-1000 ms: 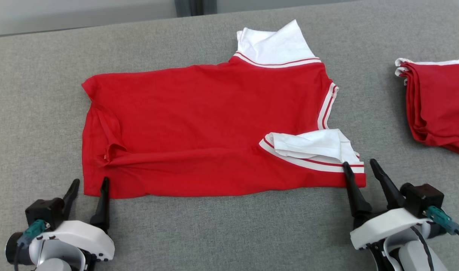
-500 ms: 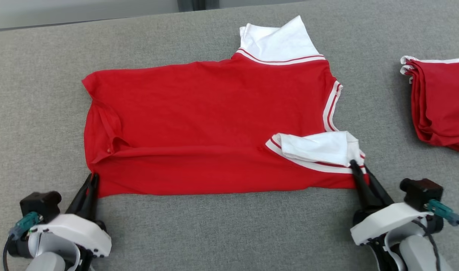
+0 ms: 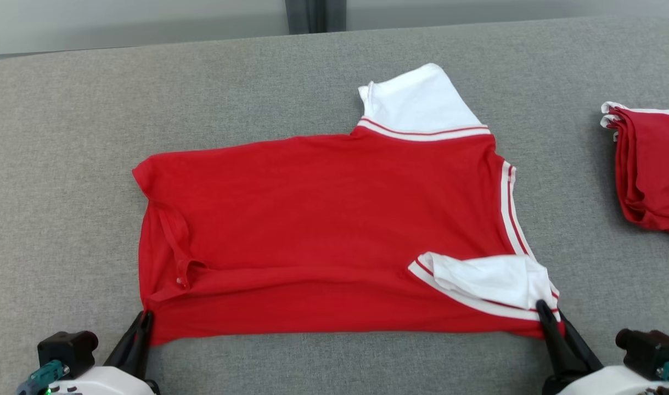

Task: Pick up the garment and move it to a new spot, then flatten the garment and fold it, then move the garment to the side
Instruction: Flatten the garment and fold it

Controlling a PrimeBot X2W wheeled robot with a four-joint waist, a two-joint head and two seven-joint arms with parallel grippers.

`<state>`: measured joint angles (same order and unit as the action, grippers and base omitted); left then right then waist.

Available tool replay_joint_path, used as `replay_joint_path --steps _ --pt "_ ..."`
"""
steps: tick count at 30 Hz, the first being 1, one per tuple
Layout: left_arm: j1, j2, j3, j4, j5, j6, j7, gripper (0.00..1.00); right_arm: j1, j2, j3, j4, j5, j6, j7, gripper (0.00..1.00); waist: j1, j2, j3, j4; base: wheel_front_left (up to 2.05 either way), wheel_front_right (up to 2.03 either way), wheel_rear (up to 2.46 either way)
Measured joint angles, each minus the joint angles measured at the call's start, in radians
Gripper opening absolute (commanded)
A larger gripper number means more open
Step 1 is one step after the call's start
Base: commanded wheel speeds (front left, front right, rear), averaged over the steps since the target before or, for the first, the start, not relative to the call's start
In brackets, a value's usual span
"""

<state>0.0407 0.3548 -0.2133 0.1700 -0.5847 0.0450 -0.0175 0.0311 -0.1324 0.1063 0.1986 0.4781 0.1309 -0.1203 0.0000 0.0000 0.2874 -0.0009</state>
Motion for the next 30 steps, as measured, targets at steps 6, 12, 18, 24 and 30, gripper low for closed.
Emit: replay_joint_path --steps 6,12,18,24,30 --pt "0.037 0.003 0.002 -0.038 -0.011 0.018 0.025 0.0 0.073 0.04 -0.033 -0.067 -0.022 0.0 0.05 0.04 0.0 0.0 -0.003 0.007 0.0 0.0 0.0" --pt "0.028 -0.01 0.029 -0.066 -0.001 0.056 -0.039 1.0 0.077 0.058 -0.078 -0.119 -0.049 0.0 0.04 1.0 0.0 0.0 -0.01 0.008 0.0 0.0 0.0" --pt "-0.008 -0.019 0.065 -0.17 0.045 0.111 -0.138 1.0 0.033 0.056 -0.181 -0.255 -0.196 0.0 -0.048 1.0 0.0 0.0 -0.038 -0.003 0.0 0.0 0.0" --pt "-0.054 -0.016 0.061 -0.277 0.122 0.166 -0.169 1.0 -0.019 0.065 -0.177 -0.358 -0.289 0.0 -0.059 1.0 0.0 0.0 -0.064 -0.012 0.0 0.0 0.0" --pt "-0.065 0.003 0.024 -0.322 0.197 0.205 -0.149 1.0 -0.03 0.072 -0.123 -0.386 -0.322 0.0 -0.032 1.0 0.0 0.0 -0.091 -0.011 0.0 0.0 0.0"
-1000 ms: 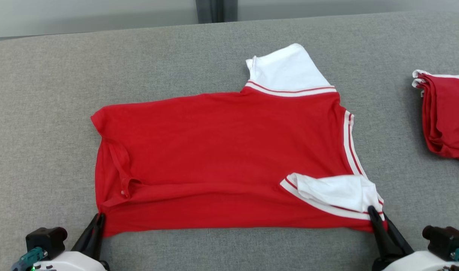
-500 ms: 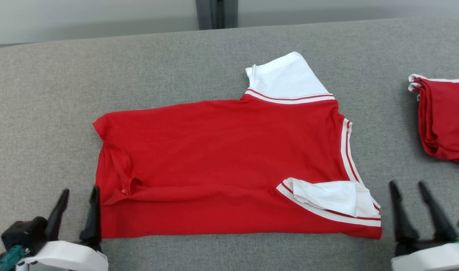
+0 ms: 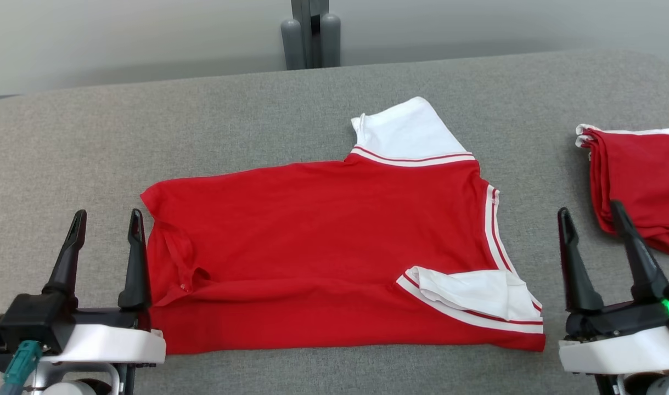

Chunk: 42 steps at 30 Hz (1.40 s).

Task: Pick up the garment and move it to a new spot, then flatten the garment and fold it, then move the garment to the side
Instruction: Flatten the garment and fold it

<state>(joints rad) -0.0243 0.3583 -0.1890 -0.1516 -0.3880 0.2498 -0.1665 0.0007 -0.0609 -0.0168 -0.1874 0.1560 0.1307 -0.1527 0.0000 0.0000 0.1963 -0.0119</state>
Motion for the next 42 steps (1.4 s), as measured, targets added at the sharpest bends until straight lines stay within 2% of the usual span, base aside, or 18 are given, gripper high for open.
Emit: replay_joint_path --steps 8,21,26,34,39,42 --pt "0.04 0.002 -0.016 -0.006 0.019 0.032 0.026 1.0 0.03 0.005 0.02 0.009 0.0 0.0 0.012 1.0 0.0 0.0 -0.032 0.006 0.0 0.0 0.0" --pt "0.032 0.003 -0.023 -0.001 0.008 0.028 0.042 1.0 0.029 0.009 0.032 0.01 0.006 0.0 0.02 1.0 0.0 0.0 -0.03 0.005 0.0 0.0 0.0" --pt "-0.069 0.023 -0.043 0.043 -0.021 -0.022 0.122 1.0 0.025 0.01 0.032 0.007 0.012 0.0 0.021 1.0 0.0 0.0 -0.006 0.005 0.0 0.0 0.0" --pt "-0.299 0.069 -0.045 0.31 -0.147 -0.153 0.324 1.0 -0.037 0.012 0.07 0.018 0.013 0.0 0.007 1.0 0.0 0.0 0.077 -0.027 0.0 0.0 0.0" --pt "-0.406 0.083 -0.026 0.463 -0.203 -0.211 0.37 1.0 -0.059 0.012 0.073 0.049 0.031 0.0 -0.024 1.0 0.0 0.0 0.141 -0.06 0.0 0.0 0.0" --pt "-0.431 0.093 -0.024 0.516 -0.211 -0.226 0.375 1.0 -0.069 0.012 0.079 0.066 0.036 0.0 -0.034 1.0 0.0 0.0 0.163 -0.073 0.0 0.0 0.0"
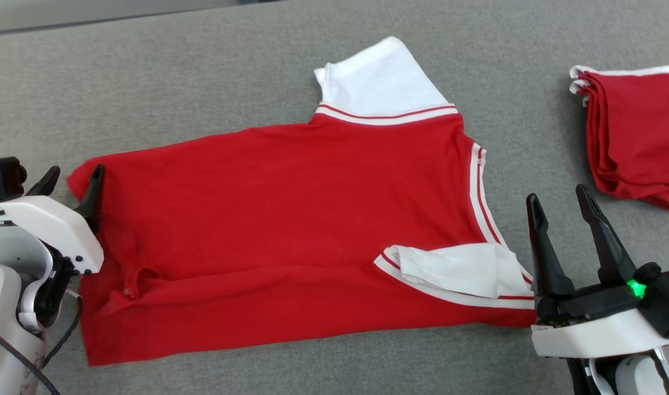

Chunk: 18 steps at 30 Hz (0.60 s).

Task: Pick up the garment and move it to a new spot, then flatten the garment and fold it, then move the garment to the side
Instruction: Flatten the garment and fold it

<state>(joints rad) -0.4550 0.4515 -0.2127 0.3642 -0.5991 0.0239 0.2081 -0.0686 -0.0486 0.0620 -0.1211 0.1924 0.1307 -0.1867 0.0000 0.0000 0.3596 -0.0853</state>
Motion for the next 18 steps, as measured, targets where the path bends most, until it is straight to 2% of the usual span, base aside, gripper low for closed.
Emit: replay_joint_path --steps 1,2,3,4,13,16,18 --pt "-0.008 0.003 0.001 0.019 -0.004 -0.006 0.003 1.0 -0.007 0.0 0.002 0.007 0.002 0.0 -0.004 1.0 0.0 0.0 0.009 -0.007 0.0 0.0 0.0" --pt "-0.015 0.003 -0.001 0.035 -0.007 -0.01 0.003 0.88 -0.01 0.0 0.002 0.01 0.006 0.0 -0.01 1.0 0.0 0.0 0.017 -0.014 0.0 0.0 0.0" --pt "-0.024 0.002 -0.002 0.046 -0.008 -0.016 0.001 0.47 -0.011 0.0 0.0 0.015 0.009 0.0 -0.015 1.0 0.0 0.0 0.025 -0.019 0.0 0.0 0.0" --pt "-0.03 0.0 -0.002 0.058 -0.009 -0.022 -0.006 0.0 -0.013 0.0 -0.003 0.023 0.01 0.0 -0.018 1.0 0.0 0.0 0.032 -0.023 0.0 0.0 0.0" --pt "-0.075 -0.017 -0.011 0.109 -0.013 -0.049 -0.056 0.0 -0.117 -0.003 -0.032 0.061 0.029 0.0 -0.031 1.0 0.0 0.0 0.049 -0.015 0.0 0.0 0.0" --pt "-0.089 -0.017 -0.018 0.115 -0.007 -0.056 -0.073 0.0 -0.202 -0.03 -0.049 0.087 0.07 0.0 -0.033 1.0 0.0 0.0 0.053 -0.008 0.0 0.0 0.0" --pt "-0.101 -0.021 -0.029 0.115 -0.001 -0.058 -0.076 0.0 -0.275 -0.073 -0.058 0.132 0.104 0.0 -0.019 1.0 0.0 0.0 0.057 0.0 0.0 0.0 0.0"
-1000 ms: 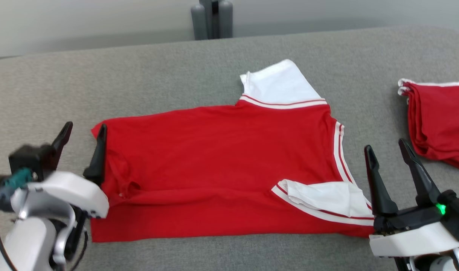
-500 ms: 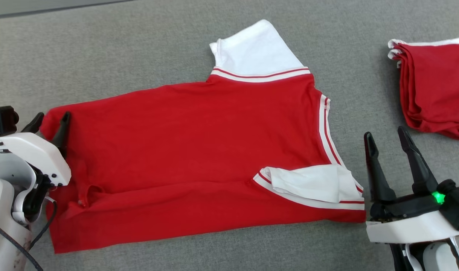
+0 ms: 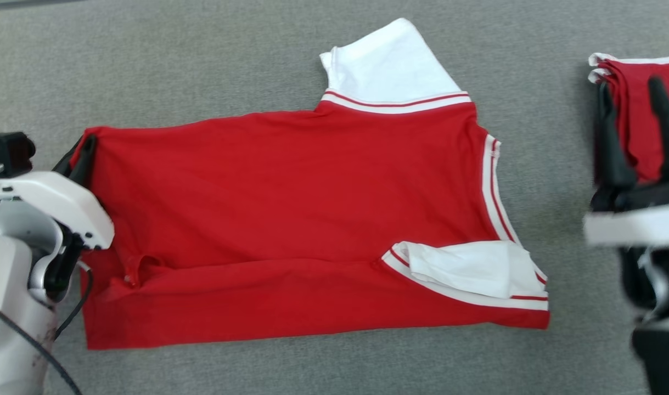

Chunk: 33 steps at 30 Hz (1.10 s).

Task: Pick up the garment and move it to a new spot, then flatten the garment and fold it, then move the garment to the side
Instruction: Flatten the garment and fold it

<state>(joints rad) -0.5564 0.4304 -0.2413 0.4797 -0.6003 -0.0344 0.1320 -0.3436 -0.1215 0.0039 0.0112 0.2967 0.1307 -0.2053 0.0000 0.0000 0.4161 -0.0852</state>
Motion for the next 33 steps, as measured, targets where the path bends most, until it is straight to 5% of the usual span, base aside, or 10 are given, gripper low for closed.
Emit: replay_joint_path --steps 6,12,21,31,33 --pt "-0.061 -0.043 -0.048 -0.011 0.021 -0.012 -0.006 0.0 -0.245 -0.155 0.029 0.209 0.085 0.0 0.088 1.0 0.0 0.0 0.02 0.052 0.0 0.0 0.0" --pt "-0.139 -0.103 -0.1 -0.01 0.043 -0.035 -0.031 0.0 -0.452 -0.239 0.158 0.411 0.16 0.0 0.2 1.0 0.0 0.0 0.06 0.128 0.0 0.0 0.0" --pt "-0.25 -0.188 -0.168 0.047 0.062 -0.063 -0.093 0.0 -0.69 -0.272 0.398 0.66 0.266 0.0 0.358 1.0 0.0 0.0 0.147 0.239 0.0 0.0 0.0" --pt "-0.292 -0.219 -0.202 0.1 0.063 -0.079 -0.151 0.0 -0.806 -0.286 0.565 0.801 0.338 0.0 0.37 1.0 0.0 0.0 0.179 0.278 0.0 0.0 0.0" --pt "-0.293 -0.22 -0.205 0.109 0.062 -0.08 -0.156 0.0 -0.826 -0.284 0.588 0.823 0.345 0.0 0.364 0.37 0.0 0.0 0.178 0.28 0.0 0.0 0.0"
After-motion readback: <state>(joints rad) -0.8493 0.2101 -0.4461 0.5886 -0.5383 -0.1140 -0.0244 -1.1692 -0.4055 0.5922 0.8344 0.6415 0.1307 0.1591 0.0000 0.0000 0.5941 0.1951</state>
